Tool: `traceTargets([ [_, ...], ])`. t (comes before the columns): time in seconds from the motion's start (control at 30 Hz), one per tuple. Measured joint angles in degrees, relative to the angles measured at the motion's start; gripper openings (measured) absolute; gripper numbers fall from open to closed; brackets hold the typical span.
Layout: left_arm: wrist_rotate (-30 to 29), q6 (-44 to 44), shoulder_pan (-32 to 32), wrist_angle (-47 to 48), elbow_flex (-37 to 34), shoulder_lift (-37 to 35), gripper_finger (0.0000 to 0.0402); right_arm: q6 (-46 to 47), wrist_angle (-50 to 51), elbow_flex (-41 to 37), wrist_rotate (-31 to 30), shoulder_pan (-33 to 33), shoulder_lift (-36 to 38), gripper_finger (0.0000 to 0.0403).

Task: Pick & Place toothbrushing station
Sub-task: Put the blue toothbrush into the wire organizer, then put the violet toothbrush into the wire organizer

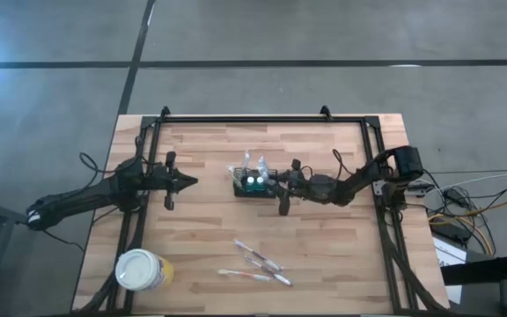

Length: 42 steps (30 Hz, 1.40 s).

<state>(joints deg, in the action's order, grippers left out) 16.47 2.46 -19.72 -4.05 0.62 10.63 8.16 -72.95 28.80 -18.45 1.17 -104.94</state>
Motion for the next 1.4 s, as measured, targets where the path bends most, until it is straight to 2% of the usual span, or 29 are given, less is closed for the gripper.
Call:
traceTargets([
  [0.17,0.0,0.0,0.0,0.0,0.0,0.0,0.0023,-1.0,1.0,0.0,0.0,0.1,2.5,0.0186],
  [0.3,0.0,-0.1,0.0,0.0,0.0,0.0,0.0023,-0.8,4.7,0.0,0.0,0.1,5.5,0.0201],
  [0.57,0.0,-1.0,0.0,0.0,0.0,0.0,0.0023,-2.2,15.9,0.0,-0.1,0.5,15.0,0.0205],
  [0.73,0.0,-1.0,0.0,0.0,0.0,0.0,0.0023,-7.8,17.4,-1.0,-0.1,4.8,22.1,0.0202],
  [0.8,0.0,-1.6,0.0,0.0,0.0,0.0,0.0023,-8.6,19.1,-1.3,-0.8,7.4,25.0,0.0195],
  [0.93,0.0,-3.8,0.0,0.0,0.0,0.0,0.0023,-9.0,27.4,-1.9,-9.1,13.9,30.7,0.0175],
  [1.03,0.0,-4.1,0.0,0.0,0.0,0.0,0.0023,-10.5,27.8,-3.9,-12.5,18.7,35.0,0.0158],
  [1.17,0.0,-4.2,0.0,0.0,0.0,0.0,0.0023,-10.9,27.2,-8.0,-13.3,23.1,41.5,0.0128],
  [1.4,0.0,-4.2,0.0,0.0,0.0,0.0,0.0023,-5.6,27.3,-17.5,-15.7,28.0,49.0,0.0057],
])
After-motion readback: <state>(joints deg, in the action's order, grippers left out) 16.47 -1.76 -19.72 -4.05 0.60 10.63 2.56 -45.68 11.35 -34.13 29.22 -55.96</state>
